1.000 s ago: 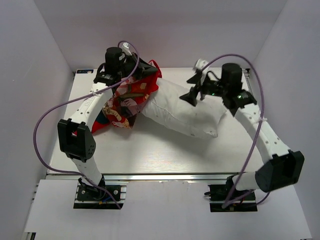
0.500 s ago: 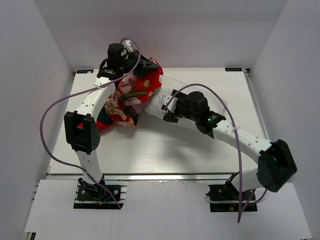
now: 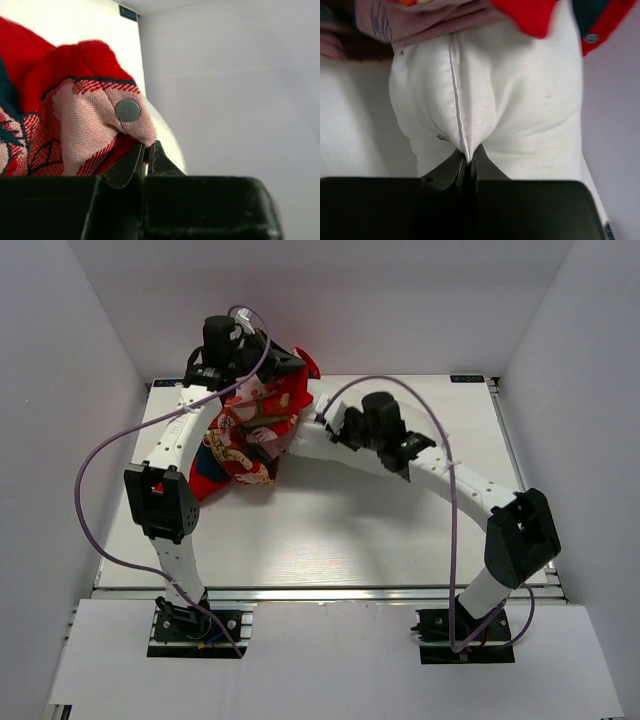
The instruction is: Put the pillow into the pillowcase
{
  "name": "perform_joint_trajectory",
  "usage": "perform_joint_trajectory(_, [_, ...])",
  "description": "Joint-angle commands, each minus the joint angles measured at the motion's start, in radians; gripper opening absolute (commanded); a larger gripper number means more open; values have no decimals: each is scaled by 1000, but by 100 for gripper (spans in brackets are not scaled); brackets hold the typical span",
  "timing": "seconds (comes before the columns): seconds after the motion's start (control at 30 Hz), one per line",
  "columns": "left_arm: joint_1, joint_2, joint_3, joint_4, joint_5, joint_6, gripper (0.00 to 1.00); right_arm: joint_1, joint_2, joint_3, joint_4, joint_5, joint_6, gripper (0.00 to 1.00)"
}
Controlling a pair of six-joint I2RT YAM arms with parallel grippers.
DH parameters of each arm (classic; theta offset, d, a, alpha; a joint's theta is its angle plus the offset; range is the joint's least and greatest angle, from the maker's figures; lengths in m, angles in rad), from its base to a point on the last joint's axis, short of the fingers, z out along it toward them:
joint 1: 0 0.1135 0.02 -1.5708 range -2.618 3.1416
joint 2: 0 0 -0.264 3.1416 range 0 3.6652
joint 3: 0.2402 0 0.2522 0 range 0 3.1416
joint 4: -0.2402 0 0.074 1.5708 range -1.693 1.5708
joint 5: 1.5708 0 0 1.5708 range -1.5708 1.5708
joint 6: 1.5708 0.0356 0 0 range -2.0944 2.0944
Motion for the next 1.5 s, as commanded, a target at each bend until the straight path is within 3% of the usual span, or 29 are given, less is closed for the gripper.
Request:
perform_joint_trajectory(0.0, [7, -8, 139, -112, -72, 125, 14, -30, -113, 195, -106, -253, 269, 0])
perform_joint_trajectory(0.13, [7, -14, 271, -194, -182, 220, 49, -38, -155, 309, -111, -364, 658, 0])
perform_joint_trajectory(0.27, [6, -105, 286, -152, -231, 264, 65, -81, -126, 355, -68, -393, 999, 0])
perform_joint_trajectory(0.37, [6, -168, 326, -186, -248, 313, 70, -147, -35, 415, -66, -401, 1231, 0])
perform_joint_trajectory(0.47, [-12, -273, 286, -240, -279, 369, 70, -222, 32, 507, -60, -404, 1412, 0])
perform_joint_trajectory(0.57, [-75, -460, 67, -232, -365, 415, 68, -283, 134, 649, -71, -407, 1500, 0])
perform_joint_trajectory(0.6, [-113, -509, -74, -226, -406, 422, 65, -309, 173, 674, -76, -404, 1546, 0])
perform_joint_trajectory(0.7, [-207, -692, -301, -200, -501, 411, 58, -340, 195, 685, -42, -380, 1603, 0])
perform_joint_trajectory(0.73, [-227, -729, -443, -186, -523, 391, 57, -346, 198, 682, -40, -377, 1615, 0])
perform_joint_trajectory(0.87, [-321, -817, -700, -159, -664, 337, 58, -369, 198, 645, -36, -371, 1666, 0])
perform_joint_trajectory(1.0, [-365, -711, -749, -136, -855, 362, 63, -391, 191, 632, -36, -390, 1712, 0])
perform_joint_trajectory(1.17, [-359, -541, -684, -16, -1079, 538, 65, -405, 163, 622, -37, -438, 1766, 0])
perform_joint_trajectory(1.33, [-260, -336, -562, 52, -1051, 590, 65, -406, 131, 569, -39, -482, 1801, 0])
perform_joint_trajectory(1.47, [-188, -272, -535, 146, -934, 621, 65, -411, 114, 546, -39, -506, 1816, 0])
